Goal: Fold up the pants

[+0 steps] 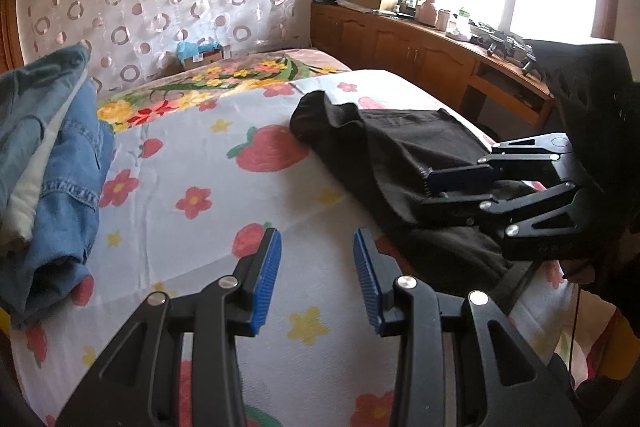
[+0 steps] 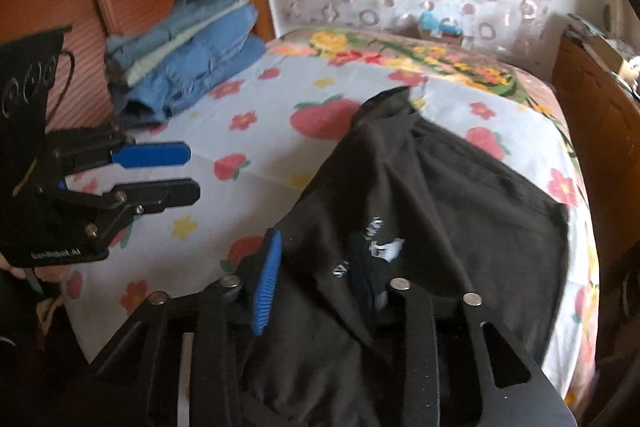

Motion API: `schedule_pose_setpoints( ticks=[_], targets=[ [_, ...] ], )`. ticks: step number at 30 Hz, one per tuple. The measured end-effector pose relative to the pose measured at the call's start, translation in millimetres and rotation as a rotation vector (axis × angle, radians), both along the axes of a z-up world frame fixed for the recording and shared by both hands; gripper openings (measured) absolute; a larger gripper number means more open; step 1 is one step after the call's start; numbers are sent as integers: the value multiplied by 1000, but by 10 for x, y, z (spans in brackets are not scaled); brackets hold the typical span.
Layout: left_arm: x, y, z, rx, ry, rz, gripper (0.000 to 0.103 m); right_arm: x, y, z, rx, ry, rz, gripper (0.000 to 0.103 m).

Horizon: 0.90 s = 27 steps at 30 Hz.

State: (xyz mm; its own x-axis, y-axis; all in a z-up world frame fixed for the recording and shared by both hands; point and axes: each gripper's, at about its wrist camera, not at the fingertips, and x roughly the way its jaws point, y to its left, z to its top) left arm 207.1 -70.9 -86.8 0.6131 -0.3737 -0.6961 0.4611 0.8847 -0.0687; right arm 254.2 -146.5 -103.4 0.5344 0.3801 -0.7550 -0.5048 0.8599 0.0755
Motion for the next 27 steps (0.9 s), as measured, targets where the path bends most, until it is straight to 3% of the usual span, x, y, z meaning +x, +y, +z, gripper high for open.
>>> schedule_pose_setpoints(
  ticks=[12, 14, 16, 27],
  targets=[
    [30, 65, -102, -7, 25, 10, 37, 72, 159, -150, -72, 23, 37, 31],
    [23, 59, -106, -7, 26, 9, 37, 82, 157, -156, -84, 18, 32, 9],
    [22, 55, -112, -7, 28, 9, 37, 102, 120, -135, -59, 19, 25, 2],
    [17, -65, -100, -2, 28, -11, 37, 83, -117, 108, -3, -32, -18, 0]
  ],
)
